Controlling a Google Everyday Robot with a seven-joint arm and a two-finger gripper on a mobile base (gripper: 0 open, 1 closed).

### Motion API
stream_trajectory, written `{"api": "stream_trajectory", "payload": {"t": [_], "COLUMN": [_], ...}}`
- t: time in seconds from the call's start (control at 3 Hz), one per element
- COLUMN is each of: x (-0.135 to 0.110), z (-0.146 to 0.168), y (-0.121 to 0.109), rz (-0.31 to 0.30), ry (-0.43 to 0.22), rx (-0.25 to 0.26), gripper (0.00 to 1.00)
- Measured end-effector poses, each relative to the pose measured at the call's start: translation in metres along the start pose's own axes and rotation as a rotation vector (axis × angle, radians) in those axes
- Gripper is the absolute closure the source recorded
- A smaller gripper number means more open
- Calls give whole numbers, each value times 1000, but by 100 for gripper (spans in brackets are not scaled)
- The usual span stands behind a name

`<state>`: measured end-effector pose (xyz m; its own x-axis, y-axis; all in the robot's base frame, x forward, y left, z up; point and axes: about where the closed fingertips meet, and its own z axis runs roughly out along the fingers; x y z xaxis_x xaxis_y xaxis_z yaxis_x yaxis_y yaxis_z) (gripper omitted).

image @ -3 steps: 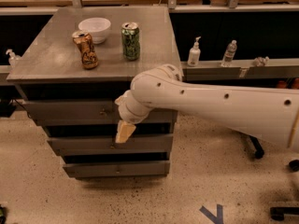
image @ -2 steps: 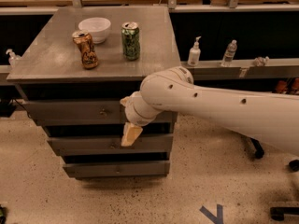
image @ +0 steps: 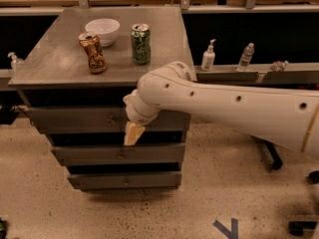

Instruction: Open top drawer

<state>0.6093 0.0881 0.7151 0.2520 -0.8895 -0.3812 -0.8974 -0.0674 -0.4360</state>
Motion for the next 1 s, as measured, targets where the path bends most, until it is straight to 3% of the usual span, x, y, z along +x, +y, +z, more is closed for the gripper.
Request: {"api": "stream_trajectory", "payload": {"t": [0.33, 0.67, 1.0], "x": [-9, -4, 12], "z": [27, 58, 88], "y": [-22, -28, -10], "rz": [-26, -17, 3], "ry": [37, 61, 83], "rx": [-15, -53, -109], "gripper": [18, 20, 21]}}
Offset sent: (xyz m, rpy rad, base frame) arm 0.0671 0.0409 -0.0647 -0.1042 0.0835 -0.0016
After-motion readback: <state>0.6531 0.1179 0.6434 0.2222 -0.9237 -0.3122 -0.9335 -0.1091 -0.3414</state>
